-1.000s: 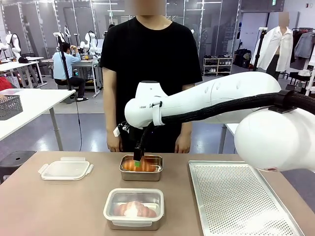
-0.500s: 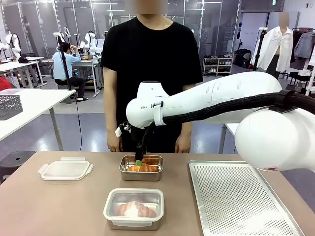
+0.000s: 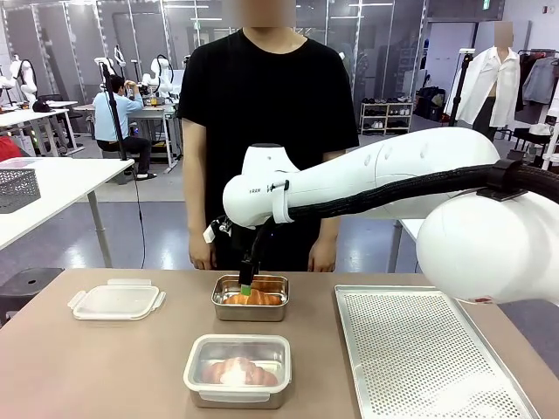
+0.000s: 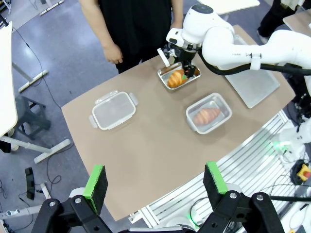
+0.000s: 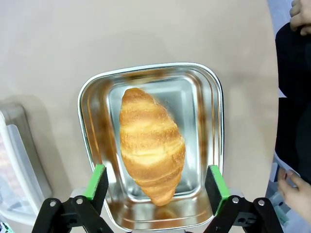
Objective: Place the bread into the airtight container.
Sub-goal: Pick up a Butter Roll and place it into an empty Airtight Container.
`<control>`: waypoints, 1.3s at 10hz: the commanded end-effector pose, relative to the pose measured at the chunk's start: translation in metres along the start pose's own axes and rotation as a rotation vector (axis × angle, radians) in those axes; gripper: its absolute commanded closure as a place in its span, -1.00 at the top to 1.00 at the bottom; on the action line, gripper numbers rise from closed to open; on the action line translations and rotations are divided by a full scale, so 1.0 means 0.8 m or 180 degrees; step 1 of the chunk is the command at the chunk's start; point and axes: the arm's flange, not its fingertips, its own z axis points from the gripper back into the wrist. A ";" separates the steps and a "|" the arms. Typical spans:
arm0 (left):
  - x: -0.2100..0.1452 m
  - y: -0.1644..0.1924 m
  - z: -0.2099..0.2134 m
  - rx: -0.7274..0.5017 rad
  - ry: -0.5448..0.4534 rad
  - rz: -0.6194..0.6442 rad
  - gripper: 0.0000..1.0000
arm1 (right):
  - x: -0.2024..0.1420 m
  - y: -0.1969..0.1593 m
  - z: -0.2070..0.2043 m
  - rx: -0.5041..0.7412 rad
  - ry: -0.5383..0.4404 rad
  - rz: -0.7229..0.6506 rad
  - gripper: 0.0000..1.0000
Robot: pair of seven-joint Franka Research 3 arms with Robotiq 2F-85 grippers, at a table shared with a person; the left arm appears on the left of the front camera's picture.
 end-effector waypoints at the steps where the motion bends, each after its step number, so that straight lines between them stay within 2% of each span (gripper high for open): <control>1: 0.001 0.000 0.002 -0.0012 0.0006 -0.0029 1.00 | 0.001 0.001 0.000 -0.0003 0.0001 0.0000 1.00; 5: 0.001 0.000 0.002 -0.0012 0.0006 -0.0029 1.00 | 0.000 0.000 0.000 0.0000 0.0000 0.0000 1.00; 6: 0.001 0.000 0.002 -0.0012 0.0006 -0.0029 1.00 | -0.004 0.004 0.045 0.0077 -0.0167 -0.0066 1.00; 9: 0.001 0.000 0.002 -0.0012 0.0006 -0.0029 1.00 | -0.067 0.023 0.201 0.0018 -0.0209 -0.0466 1.00; 10: 0.001 0.000 0.002 -0.0012 0.0006 -0.0029 1.00 | -0.104 0.034 0.249 0.0130 -0.0254 -0.0629 1.00; 13: 0.001 0.000 0.002 -0.0012 0.0006 -0.0029 1.00 | -0.252 0.094 0.390 -0.0130 -0.0424 -0.1168 1.00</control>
